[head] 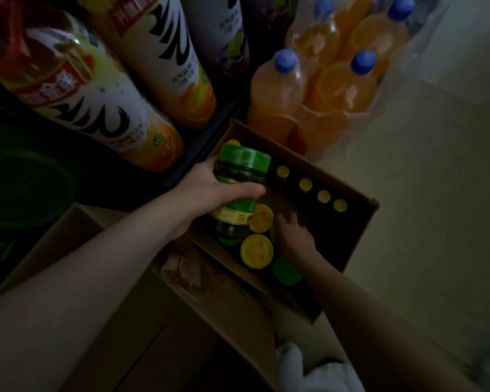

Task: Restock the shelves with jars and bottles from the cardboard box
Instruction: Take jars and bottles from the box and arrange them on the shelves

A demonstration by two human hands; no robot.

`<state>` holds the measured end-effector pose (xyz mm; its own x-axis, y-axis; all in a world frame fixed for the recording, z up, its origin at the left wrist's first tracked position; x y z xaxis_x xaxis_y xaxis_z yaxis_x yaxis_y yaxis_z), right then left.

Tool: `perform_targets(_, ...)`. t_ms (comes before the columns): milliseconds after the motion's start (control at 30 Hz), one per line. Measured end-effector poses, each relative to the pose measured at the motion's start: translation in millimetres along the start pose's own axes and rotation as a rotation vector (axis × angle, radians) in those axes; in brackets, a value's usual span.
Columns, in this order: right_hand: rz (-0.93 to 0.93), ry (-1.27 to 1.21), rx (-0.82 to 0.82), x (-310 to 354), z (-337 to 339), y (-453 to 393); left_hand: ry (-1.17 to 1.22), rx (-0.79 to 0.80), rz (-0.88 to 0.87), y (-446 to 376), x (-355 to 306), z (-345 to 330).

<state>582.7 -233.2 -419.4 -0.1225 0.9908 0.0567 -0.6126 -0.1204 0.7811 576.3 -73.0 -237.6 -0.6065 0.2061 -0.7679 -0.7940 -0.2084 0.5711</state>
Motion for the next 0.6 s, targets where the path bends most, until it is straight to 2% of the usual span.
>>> perform_targets(100,0.033,0.075,-0.021,-10,27,17,-0.008,-0.051,-0.015,1,0,-5)
perform_targets(200,0.165,0.136,-0.02,-10,81,54,0.082,-0.159,-0.003,26,-11,-5)
perform_targets(300,0.204,-0.069,0.127,-7,156,121,0.175,-0.194,0.017,73,-46,-3)
perform_targets(433,0.29,-0.173,0.354,5,275,246,0.178,-0.095,-0.015,167,-139,30)
perform_targets(500,0.34,-0.195,0.456,16,335,325,0.271,-0.047,0.005,234,-184,61)
perform_targets(600,0.487,-0.158,0.524,49,409,465,0.358,0.007,-0.028,348,-250,110)
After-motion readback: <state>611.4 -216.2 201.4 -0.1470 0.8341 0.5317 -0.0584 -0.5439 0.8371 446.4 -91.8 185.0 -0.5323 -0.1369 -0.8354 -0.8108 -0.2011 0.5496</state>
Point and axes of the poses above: each hand's wrist, its own y-axis away from the middle knuckle, its own z-axis out of the back of the hand, x = y × z, the point moved 8 cm from there along -y, towards the middle knuckle, and after that the axes turned 11 degrees about -z, right-handed, at the moved point
